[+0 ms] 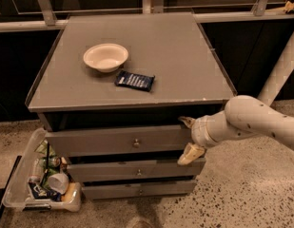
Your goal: Open top drawer
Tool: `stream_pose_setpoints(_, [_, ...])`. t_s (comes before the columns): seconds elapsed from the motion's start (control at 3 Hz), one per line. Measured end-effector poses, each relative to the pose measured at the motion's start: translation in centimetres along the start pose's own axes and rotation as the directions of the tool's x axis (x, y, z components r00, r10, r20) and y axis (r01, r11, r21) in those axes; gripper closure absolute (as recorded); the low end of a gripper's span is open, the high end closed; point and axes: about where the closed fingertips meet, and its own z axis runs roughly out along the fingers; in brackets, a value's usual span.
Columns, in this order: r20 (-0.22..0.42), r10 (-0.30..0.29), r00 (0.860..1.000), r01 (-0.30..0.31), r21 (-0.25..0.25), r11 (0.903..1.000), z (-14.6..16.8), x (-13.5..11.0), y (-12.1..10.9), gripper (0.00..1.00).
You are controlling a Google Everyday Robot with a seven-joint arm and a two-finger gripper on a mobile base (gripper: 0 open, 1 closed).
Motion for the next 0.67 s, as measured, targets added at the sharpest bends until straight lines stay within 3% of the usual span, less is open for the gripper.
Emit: stream_pose_setpoints(0.67, [0.000, 0.000, 1.000, 0.000, 0.000, 1.0000, 0.00, 0.00, 0.00, 0.64])
